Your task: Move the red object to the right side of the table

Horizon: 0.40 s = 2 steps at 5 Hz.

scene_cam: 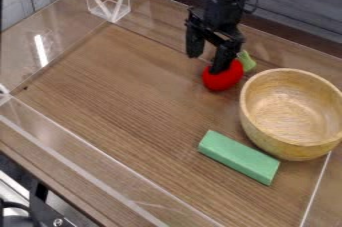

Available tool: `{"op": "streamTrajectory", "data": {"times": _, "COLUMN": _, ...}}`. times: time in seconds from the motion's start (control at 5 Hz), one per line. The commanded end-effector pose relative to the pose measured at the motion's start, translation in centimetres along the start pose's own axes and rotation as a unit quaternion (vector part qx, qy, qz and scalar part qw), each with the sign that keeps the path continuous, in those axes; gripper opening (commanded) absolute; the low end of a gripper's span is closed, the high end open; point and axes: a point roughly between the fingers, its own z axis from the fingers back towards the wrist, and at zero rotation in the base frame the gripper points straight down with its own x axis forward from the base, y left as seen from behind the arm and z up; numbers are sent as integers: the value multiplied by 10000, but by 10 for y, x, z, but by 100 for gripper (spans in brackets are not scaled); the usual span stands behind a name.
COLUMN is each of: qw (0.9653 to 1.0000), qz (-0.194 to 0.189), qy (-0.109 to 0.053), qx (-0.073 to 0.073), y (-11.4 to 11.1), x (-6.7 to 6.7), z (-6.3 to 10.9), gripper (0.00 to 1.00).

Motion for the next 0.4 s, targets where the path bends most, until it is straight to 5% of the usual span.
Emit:
{"op": "streamTrajectory", "data": {"times": 0.0, "qw": 9996, "qz": -27, "qy": -263, "qx": 85, "y": -6, "x": 7, "z": 12, "gripper": 100}}
{"op": "streamTrajectory", "data": {"times": 0.2, "qw": 9995, "qz": 16, "qy": -303, "qx": 74, "y": -9, "x": 8, "z": 6, "gripper": 100}}
